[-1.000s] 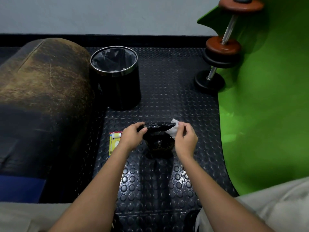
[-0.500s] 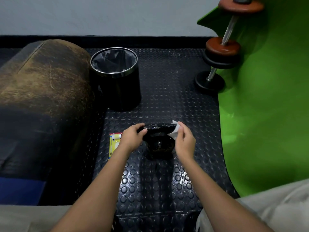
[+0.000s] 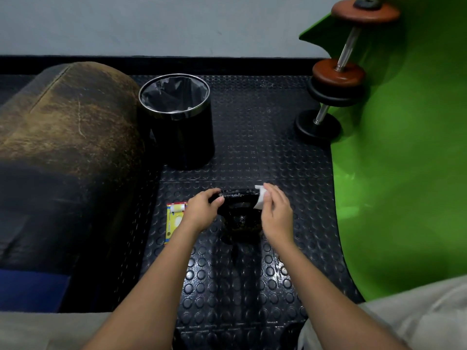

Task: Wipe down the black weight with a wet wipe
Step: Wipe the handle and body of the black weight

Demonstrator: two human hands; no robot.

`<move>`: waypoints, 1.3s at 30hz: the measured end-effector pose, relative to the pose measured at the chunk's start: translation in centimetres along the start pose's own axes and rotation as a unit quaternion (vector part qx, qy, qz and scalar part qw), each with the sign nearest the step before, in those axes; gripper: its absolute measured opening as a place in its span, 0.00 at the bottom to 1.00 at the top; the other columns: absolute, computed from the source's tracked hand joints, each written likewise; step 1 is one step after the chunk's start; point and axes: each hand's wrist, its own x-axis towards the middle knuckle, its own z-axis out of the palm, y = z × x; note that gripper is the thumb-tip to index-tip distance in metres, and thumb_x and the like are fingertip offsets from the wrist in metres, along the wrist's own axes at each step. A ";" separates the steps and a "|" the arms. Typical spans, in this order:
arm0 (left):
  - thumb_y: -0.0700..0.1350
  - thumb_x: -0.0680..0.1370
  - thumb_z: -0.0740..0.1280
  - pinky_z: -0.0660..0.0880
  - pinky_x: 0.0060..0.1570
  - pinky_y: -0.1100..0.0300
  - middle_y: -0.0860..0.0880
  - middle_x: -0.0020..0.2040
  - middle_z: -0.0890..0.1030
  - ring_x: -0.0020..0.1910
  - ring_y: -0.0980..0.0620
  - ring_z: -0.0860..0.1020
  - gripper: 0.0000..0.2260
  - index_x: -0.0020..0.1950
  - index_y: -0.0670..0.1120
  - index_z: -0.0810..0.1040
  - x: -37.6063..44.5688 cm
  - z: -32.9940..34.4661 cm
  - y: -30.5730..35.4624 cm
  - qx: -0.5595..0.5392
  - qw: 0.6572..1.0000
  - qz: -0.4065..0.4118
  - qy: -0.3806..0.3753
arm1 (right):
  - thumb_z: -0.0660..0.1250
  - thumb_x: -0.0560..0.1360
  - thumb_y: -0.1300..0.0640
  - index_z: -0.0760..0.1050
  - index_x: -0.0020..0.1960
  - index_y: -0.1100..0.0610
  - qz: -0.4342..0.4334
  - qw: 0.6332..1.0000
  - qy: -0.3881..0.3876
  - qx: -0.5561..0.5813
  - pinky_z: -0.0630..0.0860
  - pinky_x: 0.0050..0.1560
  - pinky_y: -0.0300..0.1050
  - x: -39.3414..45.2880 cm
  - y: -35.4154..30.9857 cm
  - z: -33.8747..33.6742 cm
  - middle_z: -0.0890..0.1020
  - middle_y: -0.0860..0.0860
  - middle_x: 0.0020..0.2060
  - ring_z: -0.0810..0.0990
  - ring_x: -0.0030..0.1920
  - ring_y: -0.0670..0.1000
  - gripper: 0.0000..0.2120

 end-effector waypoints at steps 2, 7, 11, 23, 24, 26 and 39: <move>0.52 0.80 0.62 0.71 0.58 0.57 0.47 0.65 0.76 0.62 0.46 0.74 0.18 0.70 0.52 0.71 0.0 0.0 0.0 0.002 1.000 -0.001 0.000 | 0.52 0.85 0.49 0.77 0.65 0.50 0.102 0.993 0.014 0.061 0.73 0.53 0.36 0.4 0.2 -0.3 0.79 0.47 0.62 0.76 0.59 0.45 0.18; 0.52 0.80 0.61 0.68 0.58 0.58 0.47 0.66 0.75 0.65 0.46 0.72 0.19 0.71 0.51 0.70 -0.1 -0.1 0.2 0.017 1.000 0.004 -0.001 | 0.49 0.84 0.49 0.78 0.58 0.54 0.275 0.959 -0.030 0.051 0.69 0.44 0.46 2.9 -0.6 -0.9 0.79 0.53 0.52 0.77 0.49 0.53 0.20; 0.52 0.80 0.62 0.69 0.59 0.58 0.47 0.66 0.75 0.65 0.46 0.72 0.19 0.70 0.51 0.71 -0.1 -0.1 0.1 0.017 1.000 0.004 -0.002 | 0.51 0.83 0.50 0.81 0.54 0.53 0.084 0.994 -0.008 -0.073 0.66 0.56 0.45 2.4 -0.7 0.3 0.74 0.46 0.54 0.69 0.59 0.49 0.19; 0.53 0.80 0.62 0.72 0.59 0.55 0.47 0.65 0.76 0.63 0.46 0.74 0.19 0.70 0.52 0.71 -0.1 -0.2 0.1 0.015 1.000 0.005 -0.006 | 0.50 0.84 0.50 0.75 0.61 0.50 0.263 0.957 0.002 0.125 0.70 0.38 0.41 2.1 -0.5 -0.7 0.78 0.46 0.47 0.75 0.43 0.44 0.16; 0.53 0.80 0.62 0.72 0.59 0.55 0.47 0.65 0.76 0.63 0.46 0.74 0.19 0.70 0.52 0.71 -0.1 -0.2 0.1 0.014 1.000 0.004 -0.007 | 0.50 0.84 0.51 0.76 0.60 0.51 0.256 0.961 -0.005 0.106 0.70 0.38 0.41 2.3 -0.6 -0.7 0.79 0.45 0.45 0.75 0.42 0.44 0.17; 0.52 0.80 0.62 0.72 0.59 0.55 0.47 0.65 0.76 0.63 0.46 0.74 0.19 0.70 0.52 0.71 -0.1 -0.2 0.1 0.009 1.000 0.001 -0.008 | 0.51 0.84 0.52 0.78 0.57 0.50 0.180 0.983 -0.002 0.046 0.71 0.42 0.42 2.1 -1.0 -0.2 0.81 0.46 0.48 0.78 0.46 0.47 0.16; 0.51 0.80 0.62 0.66 0.53 0.63 0.48 0.67 0.75 0.64 0.47 0.73 0.19 0.71 0.51 0.71 -0.1 -0.1 0.1 0.000 1.000 0.004 -0.003 | 0.50 0.84 0.51 0.76 0.64 0.54 0.282 0.951 -0.010 0.123 0.68 0.46 0.44 2.4 -1.3 -0.7 0.79 0.50 0.54 0.76 0.48 0.50 0.19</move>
